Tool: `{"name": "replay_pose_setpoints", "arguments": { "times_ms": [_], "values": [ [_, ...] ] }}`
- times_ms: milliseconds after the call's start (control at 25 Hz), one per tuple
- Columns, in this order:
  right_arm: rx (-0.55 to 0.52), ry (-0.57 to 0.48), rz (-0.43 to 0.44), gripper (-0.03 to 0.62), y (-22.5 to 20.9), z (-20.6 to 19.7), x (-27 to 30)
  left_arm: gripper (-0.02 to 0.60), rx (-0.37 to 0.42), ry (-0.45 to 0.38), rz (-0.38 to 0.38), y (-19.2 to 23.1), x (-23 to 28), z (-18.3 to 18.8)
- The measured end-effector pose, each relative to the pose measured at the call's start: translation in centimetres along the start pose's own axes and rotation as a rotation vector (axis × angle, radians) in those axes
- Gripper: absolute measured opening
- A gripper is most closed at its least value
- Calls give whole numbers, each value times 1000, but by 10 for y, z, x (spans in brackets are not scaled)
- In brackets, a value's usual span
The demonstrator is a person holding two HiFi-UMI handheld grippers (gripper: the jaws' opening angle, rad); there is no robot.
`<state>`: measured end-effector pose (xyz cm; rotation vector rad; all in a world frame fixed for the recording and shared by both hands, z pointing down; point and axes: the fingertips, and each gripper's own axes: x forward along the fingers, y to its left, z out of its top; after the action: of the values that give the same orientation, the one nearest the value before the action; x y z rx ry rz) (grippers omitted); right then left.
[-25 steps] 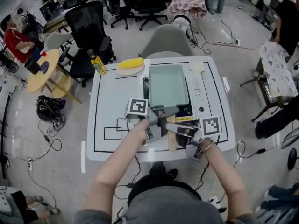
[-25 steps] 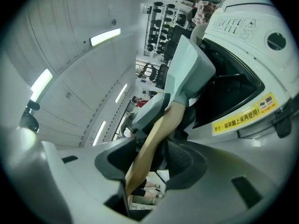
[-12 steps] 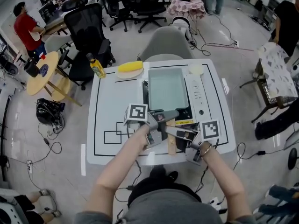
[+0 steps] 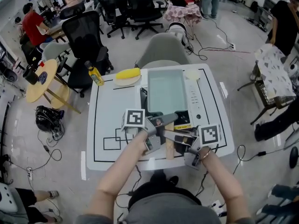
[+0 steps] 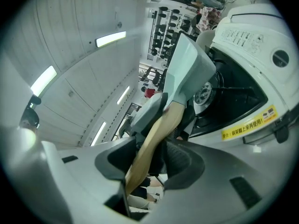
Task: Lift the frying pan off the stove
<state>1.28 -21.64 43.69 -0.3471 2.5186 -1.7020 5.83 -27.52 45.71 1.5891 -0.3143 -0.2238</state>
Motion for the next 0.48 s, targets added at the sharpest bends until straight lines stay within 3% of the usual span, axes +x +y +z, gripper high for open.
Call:
{"name": "replay_pose_setpoints", "arguments": {
  "times_ms": [480],
  "values": [
    [-157, -21, 34, 184, 56, 23, -5, 163, 165, -49, -61, -72, -4, 8]
  ]
}}
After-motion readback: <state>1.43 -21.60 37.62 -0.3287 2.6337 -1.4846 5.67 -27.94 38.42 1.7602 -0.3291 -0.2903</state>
